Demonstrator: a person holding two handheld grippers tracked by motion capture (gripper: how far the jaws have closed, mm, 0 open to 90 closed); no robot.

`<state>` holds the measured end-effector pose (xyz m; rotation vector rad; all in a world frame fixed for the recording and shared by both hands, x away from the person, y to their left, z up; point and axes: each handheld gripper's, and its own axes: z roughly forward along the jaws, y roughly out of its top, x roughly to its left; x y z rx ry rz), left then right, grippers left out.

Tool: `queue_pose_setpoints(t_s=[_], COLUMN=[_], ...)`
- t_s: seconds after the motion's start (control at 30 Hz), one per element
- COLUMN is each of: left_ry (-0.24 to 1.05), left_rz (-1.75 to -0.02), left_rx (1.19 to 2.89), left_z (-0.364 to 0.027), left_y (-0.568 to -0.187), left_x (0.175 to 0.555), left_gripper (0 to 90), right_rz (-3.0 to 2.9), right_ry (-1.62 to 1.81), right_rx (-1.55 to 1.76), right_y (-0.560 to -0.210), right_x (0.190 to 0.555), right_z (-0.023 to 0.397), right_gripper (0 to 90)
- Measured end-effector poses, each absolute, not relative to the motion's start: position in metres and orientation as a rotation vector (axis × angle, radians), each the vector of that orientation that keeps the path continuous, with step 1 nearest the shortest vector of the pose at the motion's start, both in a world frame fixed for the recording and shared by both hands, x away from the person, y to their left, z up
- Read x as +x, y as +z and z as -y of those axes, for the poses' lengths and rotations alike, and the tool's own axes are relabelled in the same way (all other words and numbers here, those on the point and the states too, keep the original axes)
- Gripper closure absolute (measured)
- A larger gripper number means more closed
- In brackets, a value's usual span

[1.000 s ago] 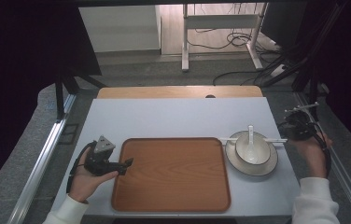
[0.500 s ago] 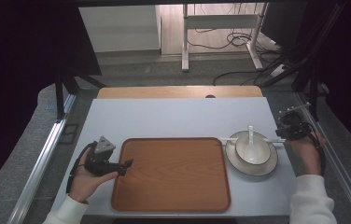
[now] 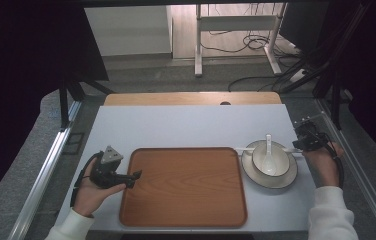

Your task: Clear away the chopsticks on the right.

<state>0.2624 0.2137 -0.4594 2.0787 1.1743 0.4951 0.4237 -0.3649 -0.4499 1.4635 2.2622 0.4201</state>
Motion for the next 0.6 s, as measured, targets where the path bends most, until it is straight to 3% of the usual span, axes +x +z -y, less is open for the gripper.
queue_pose_setpoints(t_s=[0.6], left_ry=[0.499], left_rz=[-1.172], left_rx=[2.096], left_z=[-0.2139], left_y=[-0.4616], left_x=[0.2624], left_gripper=[13.8], right_rz=[-2.265], right_ry=[0.387], right_rx=[1.517], right_y=[-0.4593], right_x=[0.4189], right_z=[0.3719], right_gripper=[89.7])
